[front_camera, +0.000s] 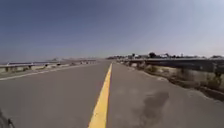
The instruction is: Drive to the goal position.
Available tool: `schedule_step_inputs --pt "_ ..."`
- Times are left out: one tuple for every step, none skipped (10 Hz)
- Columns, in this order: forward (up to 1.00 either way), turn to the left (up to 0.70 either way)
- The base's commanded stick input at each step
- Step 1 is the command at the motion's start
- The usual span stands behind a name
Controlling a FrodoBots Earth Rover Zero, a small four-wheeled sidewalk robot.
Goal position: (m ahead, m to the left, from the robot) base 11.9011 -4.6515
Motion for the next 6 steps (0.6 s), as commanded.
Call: schedule_step_inputs --pt "0.5 0.0" --pt "0.5 0.0" --pt "0.5 0.0" --pt "0.5 0.0" --pt "0.5 0.0" --pt "0.5 0.0"
